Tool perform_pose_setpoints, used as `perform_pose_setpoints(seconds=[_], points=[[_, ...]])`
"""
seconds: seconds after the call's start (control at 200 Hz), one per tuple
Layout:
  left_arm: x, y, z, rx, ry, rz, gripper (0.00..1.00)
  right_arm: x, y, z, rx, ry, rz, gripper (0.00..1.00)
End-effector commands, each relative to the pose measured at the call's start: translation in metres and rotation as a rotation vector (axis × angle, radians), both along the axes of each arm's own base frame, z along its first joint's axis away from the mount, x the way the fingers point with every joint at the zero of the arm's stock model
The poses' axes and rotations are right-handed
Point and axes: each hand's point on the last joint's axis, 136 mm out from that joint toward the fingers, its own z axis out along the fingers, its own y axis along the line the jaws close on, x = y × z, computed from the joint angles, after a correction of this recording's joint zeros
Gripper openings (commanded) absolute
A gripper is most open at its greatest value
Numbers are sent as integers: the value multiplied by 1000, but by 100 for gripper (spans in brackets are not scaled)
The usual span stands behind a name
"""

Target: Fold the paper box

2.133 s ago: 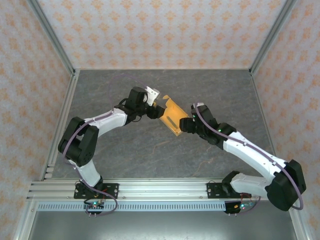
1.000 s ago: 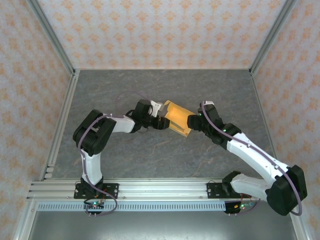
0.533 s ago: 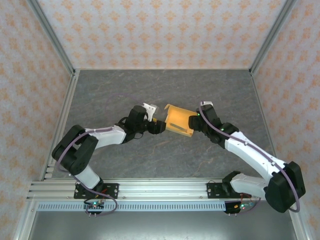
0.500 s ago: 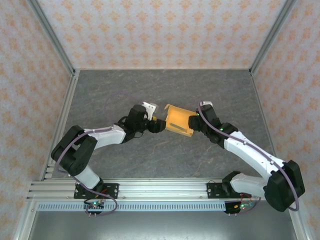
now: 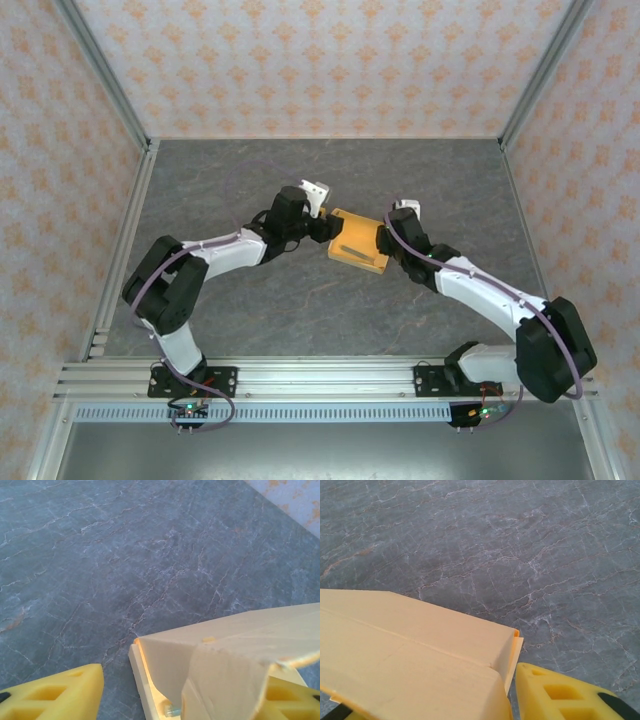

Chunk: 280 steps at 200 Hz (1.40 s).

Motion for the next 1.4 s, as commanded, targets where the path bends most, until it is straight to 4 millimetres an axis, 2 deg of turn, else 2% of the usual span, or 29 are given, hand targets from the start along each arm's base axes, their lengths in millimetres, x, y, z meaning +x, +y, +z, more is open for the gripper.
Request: perform_pose_setpoints(seconds=[0.0,0.21,0.39,0.866,1.116,1.396], points=[[5,-7,-4,45,-7,-15,58,4,-4,-4,7,-19,-39,38],[7,-13,-12,47,5,-20,43,7,-2,-7,13,-9,-42,34],[6,-16,-13,69,-2,-6,35,10,1,-9,30,-2,-52,30],[3,-9,-30,131,-9,57,13,8,3,-14,39,13,-59,28],[-5,-13,-46,144,-3,83,7,1,5,-14,60,27,-43,37],[-12,-15,-42,233,-75,126,2,-19,-3,-13,58,63,-30,59]])
